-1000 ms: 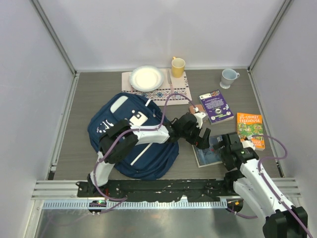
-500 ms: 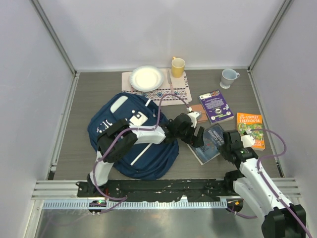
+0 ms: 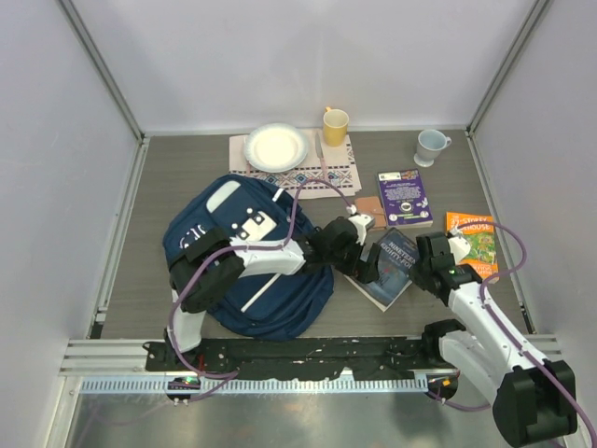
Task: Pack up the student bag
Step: Pick up the book from the center of the board.
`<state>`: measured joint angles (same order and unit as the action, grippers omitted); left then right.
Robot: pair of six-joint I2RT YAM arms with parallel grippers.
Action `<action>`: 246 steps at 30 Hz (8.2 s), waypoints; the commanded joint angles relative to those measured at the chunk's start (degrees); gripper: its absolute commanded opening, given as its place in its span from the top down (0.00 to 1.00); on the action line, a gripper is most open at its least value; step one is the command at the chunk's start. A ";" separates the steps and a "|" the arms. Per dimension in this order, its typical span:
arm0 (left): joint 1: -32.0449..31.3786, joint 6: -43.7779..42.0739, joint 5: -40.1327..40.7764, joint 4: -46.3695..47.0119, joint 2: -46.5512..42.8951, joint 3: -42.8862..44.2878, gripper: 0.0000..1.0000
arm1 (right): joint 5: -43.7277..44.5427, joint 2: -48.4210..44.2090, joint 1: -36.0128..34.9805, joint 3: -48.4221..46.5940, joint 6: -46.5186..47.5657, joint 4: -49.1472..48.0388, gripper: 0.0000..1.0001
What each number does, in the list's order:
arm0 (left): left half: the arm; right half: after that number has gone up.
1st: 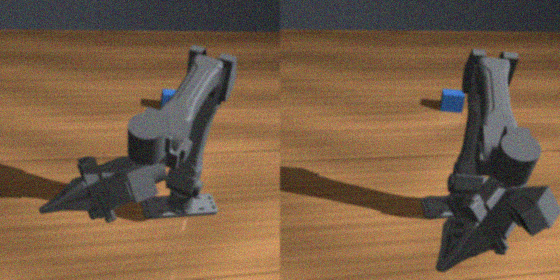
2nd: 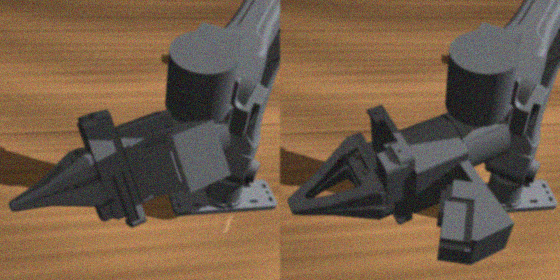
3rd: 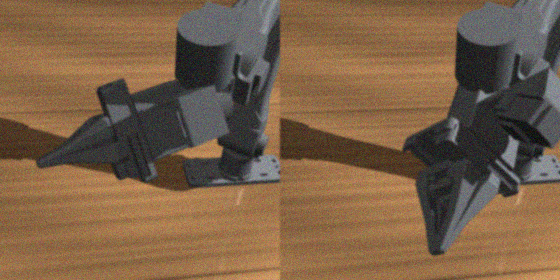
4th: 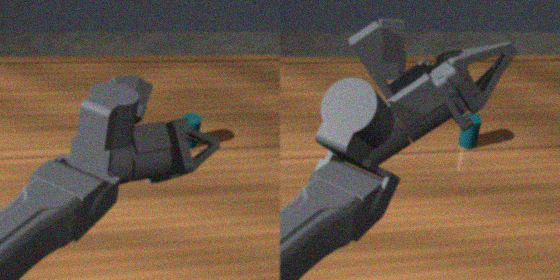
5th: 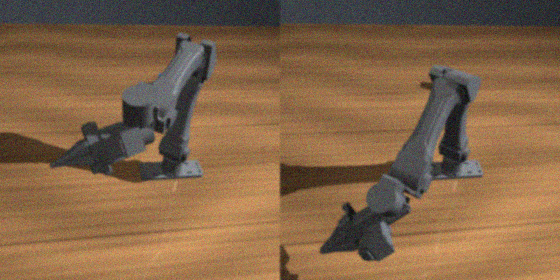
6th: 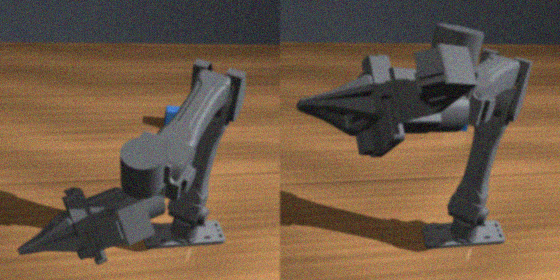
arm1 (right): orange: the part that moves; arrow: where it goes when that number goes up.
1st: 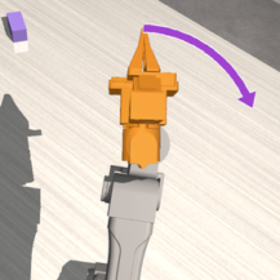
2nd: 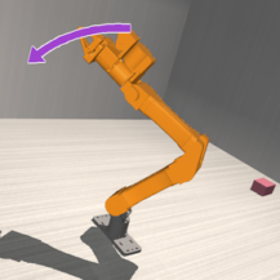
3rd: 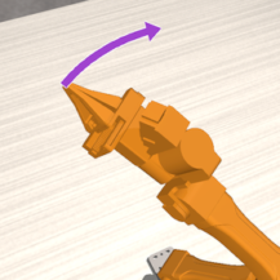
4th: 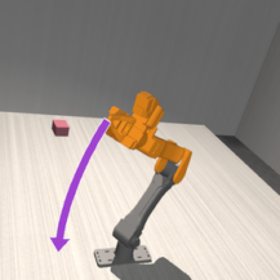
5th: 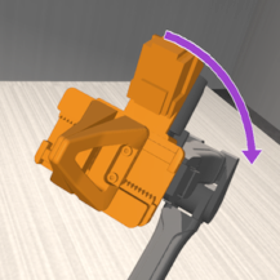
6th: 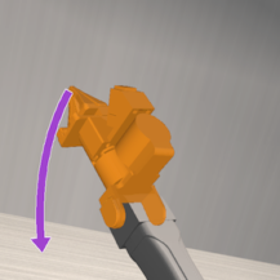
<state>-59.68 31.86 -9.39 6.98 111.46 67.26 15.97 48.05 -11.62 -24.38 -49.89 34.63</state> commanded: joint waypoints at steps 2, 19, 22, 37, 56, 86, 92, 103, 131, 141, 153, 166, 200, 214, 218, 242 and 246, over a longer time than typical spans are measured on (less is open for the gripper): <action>-0.53 -4.08 6.03 -9.33 -1.16 8.48 0.02 | -1.72 -0.50 -0.25 -2.78 3.75 -2.38 0.99; 1.58 1.19 2.63 -10.94 8.51 12.28 0.00 | -3.39 -5.87 -0.07 -1.81 -0.82 1.85 0.86; 1.58 1.28 1.92 -10.76 8.60 11.93 0.00 | -4.10 -2.80 -0.07 -1.46 -1.17 0.97 0.45; 1.67 3.47 -5.73 -5.77 8.52 8.94 0.02 | -10.78 -0.50 -0.07 4.78 -5.39 -8.00 0.38; 1.67 2.87 -2.50 -6.45 1.49 9.02 0.04 | -7.71 -10.69 0.02 -2.86 -2.85 -1.68 0.99; 10.72 5.40 -7.48 5.84 -17.77 -6.09 0.00 | -37.41 -22.39 0.02 -5.68 3.22 -17.92 0.99; 12.48 8.31 -10.39 11.12 -18.82 -9.34 0.00 | -42.06 -21.86 0.10 -1.03 0.94 -24.78 0.99; 13.98 5.32 -5.73 4.36 -28.05 -17.15 0.00 | -50.68 -11.07 0.02 5.40 1.00 -36.84 0.99; 13.98 8.57 -8.10 3.39 -15.84 -17.44 0.00 | -44.44 7.23 -4.03 10.49 9.55 -37.79 0.99; 13.89 10.86 -10.83 3.04 -10.91 -15.94 0.01 | -44.09 5.91 -4.38 12.08 9.55 -41.40 0.99; 13.89 11.30 -10.56 -1.10 -8.01 -13.30 0.01 | -42.60 -2.08 -5.00 18.75 7.97 -49.83 0.99; 13.89 11.03 -15.05 4.79 -9.76 -14.18 0.39 | -46.64 -8.59 -4.99 20.78 7.35 -53.61 0.99; 13.89 9.89 -0.91 1.46 -31.38 -14.01 1.00 | -24.93 -21.50 -4.99 -0.05 7.18 -16.45 0.14; 14.59 19.90 19.06 13.56 -40.62 -9.70 1.00 | -47.16 -20.11 -5.34 0.12 -12.50 -30.84 0.12; 14.59 23.15 18.18 20.78 -40.09 -10.93 1.00 | -45.24 -17.47 -8.23 3.37 -18.83 -39.27 0.12; 14.68 31.43 22.83 26.94 -43.70 -19.36 1.00 | -22.38 -12.80 -26.61 8.99 -24.28 -61.79 0.10; 14.77 30.28 24.42 25.01 -43.69 -18.75 1.00 | -23.79 -15.35 -26.53 11.46 -25.69 -61.44 0.10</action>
<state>-44.49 62.41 13.67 26.48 70.41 47.40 -8.73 35.64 -38.28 -13.91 -73.47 -21.80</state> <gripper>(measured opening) 0.240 0.898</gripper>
